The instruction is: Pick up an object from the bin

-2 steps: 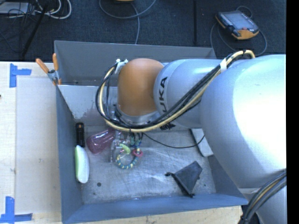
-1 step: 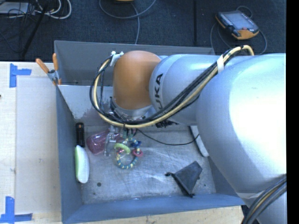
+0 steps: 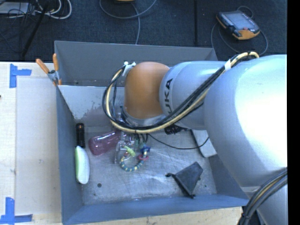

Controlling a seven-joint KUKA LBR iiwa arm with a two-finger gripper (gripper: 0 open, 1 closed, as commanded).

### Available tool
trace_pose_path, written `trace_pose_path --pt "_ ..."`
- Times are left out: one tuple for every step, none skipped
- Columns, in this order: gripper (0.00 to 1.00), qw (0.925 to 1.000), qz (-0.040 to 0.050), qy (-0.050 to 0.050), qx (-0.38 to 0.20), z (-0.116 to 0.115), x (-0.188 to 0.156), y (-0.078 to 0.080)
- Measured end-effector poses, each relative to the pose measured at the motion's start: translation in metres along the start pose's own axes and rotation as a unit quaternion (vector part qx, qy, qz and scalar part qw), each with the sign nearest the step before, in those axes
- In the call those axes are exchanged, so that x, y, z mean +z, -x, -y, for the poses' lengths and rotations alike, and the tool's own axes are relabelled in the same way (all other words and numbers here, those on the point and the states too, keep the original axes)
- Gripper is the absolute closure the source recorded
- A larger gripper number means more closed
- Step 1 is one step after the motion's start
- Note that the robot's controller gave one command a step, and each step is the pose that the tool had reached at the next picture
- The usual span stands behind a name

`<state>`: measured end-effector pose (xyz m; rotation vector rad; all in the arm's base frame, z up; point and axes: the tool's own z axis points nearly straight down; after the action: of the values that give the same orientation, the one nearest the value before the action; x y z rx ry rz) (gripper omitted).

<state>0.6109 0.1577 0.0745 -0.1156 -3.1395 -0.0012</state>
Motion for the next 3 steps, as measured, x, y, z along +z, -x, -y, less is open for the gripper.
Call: trace_pose_path --pt "1.00 0.9999 0.0035 0.000 0.015 0.0009 -0.0003 0.0070" --pt "1.00 0.9999 0.0034 0.000 0.015 0.0008 -0.0003 0.0071" --pt "1.00 0.9999 0.0031 0.000 0.015 0.0009 -0.0014 0.0070"
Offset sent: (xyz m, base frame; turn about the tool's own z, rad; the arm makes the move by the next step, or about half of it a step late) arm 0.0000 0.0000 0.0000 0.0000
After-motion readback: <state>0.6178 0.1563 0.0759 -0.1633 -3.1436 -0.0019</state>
